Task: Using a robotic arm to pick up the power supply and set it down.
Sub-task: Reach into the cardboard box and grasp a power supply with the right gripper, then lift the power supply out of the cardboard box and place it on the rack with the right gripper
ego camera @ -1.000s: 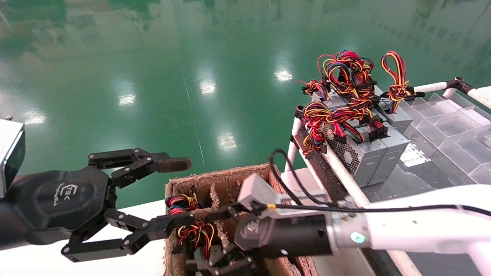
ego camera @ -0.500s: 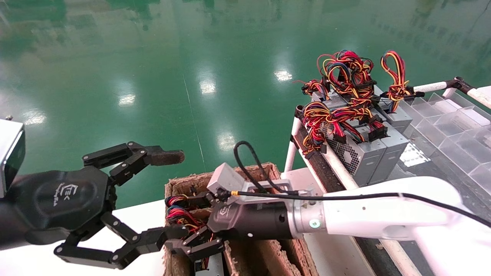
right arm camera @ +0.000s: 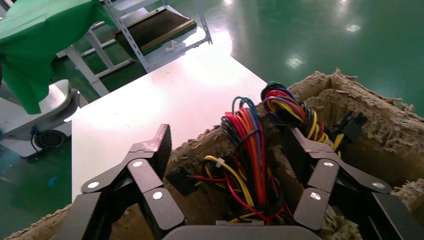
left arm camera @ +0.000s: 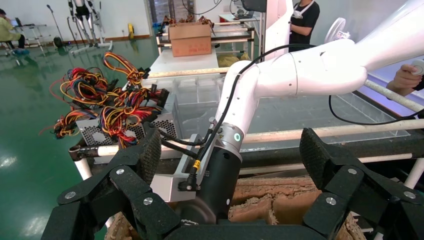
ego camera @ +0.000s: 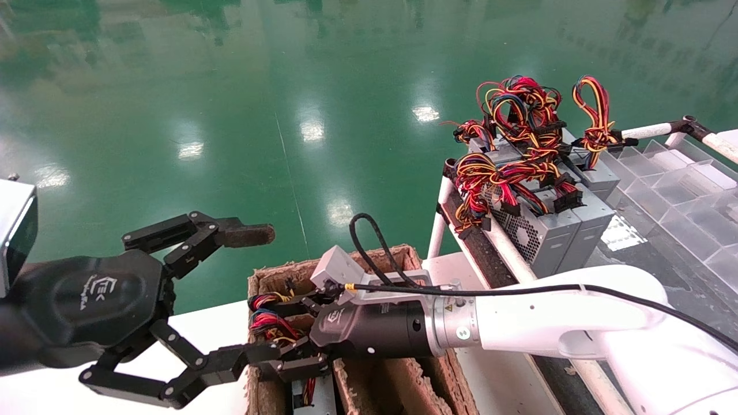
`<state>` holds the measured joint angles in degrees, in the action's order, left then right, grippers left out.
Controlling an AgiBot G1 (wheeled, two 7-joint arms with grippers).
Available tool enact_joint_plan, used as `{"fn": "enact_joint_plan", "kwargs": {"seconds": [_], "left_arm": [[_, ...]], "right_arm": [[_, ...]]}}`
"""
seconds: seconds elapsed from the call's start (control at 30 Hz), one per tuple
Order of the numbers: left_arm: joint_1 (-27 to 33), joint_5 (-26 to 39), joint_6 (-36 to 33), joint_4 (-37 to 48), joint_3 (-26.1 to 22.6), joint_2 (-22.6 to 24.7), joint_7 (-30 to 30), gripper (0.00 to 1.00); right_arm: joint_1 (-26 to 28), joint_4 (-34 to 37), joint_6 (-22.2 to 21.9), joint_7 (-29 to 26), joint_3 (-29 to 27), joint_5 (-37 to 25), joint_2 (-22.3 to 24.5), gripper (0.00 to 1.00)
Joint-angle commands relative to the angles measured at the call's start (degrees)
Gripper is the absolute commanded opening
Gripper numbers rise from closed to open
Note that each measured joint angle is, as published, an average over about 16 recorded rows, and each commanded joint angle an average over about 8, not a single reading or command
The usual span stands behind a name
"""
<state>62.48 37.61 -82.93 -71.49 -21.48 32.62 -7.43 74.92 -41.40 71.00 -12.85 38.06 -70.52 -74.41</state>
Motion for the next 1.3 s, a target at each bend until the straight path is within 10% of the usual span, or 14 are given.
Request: {"fn": "enact_joint_plan", "kwargs": {"seconds": [0.03, 0.73, 1.3], "left_arm": [[0.0, 0.0, 0.0, 0.0, 0.0, 0.0, 0.0, 1.0], [0.0, 0.0, 0.0, 0.0, 0.0, 0.0, 0.0, 1.0], [0.0, 0.0, 0.0, 0.0, -0.01, 0.0, 0.0, 1.0]], "right_arm": [[0.32, 1.23, 0.32, 0.51, 0.02, 0.09, -0.37, 0.0], [-0.71, 4.15, 1.95, 3.32, -1.19, 2.93, 0.3, 0.0], [-5.19, -7.6, 4.37, 4.12, -9.55, 14.63, 8.89, 0.0]]}}
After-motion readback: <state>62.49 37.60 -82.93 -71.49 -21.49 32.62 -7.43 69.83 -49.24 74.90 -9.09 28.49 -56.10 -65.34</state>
